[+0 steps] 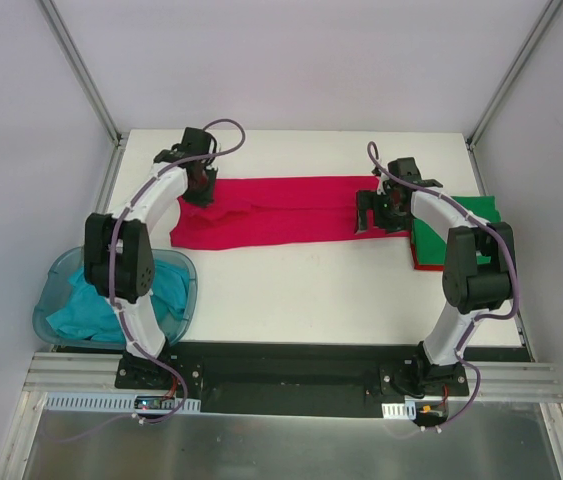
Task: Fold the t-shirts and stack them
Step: Fold the other side of the tshirt into a rectangle, then rotate the tshirt 90 degrees
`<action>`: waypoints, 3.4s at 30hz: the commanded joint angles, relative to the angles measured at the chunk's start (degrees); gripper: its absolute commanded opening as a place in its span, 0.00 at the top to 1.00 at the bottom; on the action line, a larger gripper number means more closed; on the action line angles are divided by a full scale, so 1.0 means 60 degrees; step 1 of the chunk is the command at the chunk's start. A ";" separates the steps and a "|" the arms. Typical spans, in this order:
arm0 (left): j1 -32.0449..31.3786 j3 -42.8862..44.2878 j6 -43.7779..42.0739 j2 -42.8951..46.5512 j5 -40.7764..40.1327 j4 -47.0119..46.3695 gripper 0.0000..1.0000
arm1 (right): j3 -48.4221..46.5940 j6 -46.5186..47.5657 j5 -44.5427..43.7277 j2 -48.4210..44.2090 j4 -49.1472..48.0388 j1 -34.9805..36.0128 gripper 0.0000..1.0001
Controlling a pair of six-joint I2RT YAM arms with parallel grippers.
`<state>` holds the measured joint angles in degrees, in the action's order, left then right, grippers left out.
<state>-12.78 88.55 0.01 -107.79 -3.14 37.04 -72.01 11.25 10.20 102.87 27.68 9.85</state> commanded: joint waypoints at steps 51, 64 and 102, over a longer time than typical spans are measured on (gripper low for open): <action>0.0401 0.0489 0.5078 -0.1428 0.2619 -0.1763 0.01 | -0.5761 -0.0923 0.0366 0.3490 0.1770 0.0073 0.04; 0.0474 0.4221 0.6178 -0.4694 0.2339 -0.1910 0.01 | -0.4488 -0.0994 0.0000 0.3353 0.2581 0.0204 0.04; -0.1943 0.9397 1.0223 -1.0439 0.1679 -1.0347 0.01 | 0.0033 -0.2489 0.3941 0.0551 -0.0424 0.6006 0.04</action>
<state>-21.85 145.67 64.82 -168.64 7.18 -25.17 -70.00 -4.84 32.86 107.26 26.09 45.95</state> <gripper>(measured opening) 0.990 0.958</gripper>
